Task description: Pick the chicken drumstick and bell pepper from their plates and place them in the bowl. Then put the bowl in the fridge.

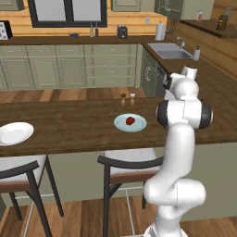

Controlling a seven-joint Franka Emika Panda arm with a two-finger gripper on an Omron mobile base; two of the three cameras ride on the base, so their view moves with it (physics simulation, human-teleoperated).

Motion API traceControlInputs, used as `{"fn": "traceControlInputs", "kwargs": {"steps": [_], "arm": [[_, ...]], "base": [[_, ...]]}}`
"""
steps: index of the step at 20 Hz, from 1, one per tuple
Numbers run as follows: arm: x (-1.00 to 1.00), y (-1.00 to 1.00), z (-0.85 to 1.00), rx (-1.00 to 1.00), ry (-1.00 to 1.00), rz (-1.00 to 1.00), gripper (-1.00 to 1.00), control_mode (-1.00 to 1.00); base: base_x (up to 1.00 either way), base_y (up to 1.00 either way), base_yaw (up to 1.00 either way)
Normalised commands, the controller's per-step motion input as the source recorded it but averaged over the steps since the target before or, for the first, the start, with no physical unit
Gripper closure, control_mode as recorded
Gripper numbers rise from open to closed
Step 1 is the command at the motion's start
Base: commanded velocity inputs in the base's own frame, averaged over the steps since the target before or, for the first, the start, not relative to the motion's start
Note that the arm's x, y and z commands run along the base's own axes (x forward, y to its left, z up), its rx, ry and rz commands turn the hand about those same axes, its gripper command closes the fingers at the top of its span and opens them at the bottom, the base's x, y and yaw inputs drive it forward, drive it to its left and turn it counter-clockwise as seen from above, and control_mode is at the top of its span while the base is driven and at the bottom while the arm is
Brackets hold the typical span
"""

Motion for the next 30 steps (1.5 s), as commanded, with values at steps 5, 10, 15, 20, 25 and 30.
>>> {"fn": "traceControlInputs", "kwargs": {"steps": [5, 10, 15, 20, 25, 30], "arm": [[-1.0, 0.76, 0.54, 0.02, -0.03, 0.01, -1.0, -1.0], [-0.65, 1.0, 0.26, 0.0, 0.01, 0.1, -1.0, -1.0], [-0.06, 1.0, 0.08, 0.0, 0.14, 0.09, -1.0, -1.0], [0.44, 0.99, 0.0, 0.01, 0.15, -0.11, -1.0, -1.0], [0.43, 0.73, -0.1, 0.0, 0.09, -0.23, -1.0, -1.0], [0.67, 0.09, -0.34, -0.01, 0.07, -0.12, -1.0, -1.0]], "base": [[0.0, 0.0, 0.0], [0.0, 0.0, 0.0], [0.0, 0.0, 0.0], [0.0, 0.0, 0.0], [0.0, 0.0, 0.0], [0.0, 0.0, 0.0]]}}
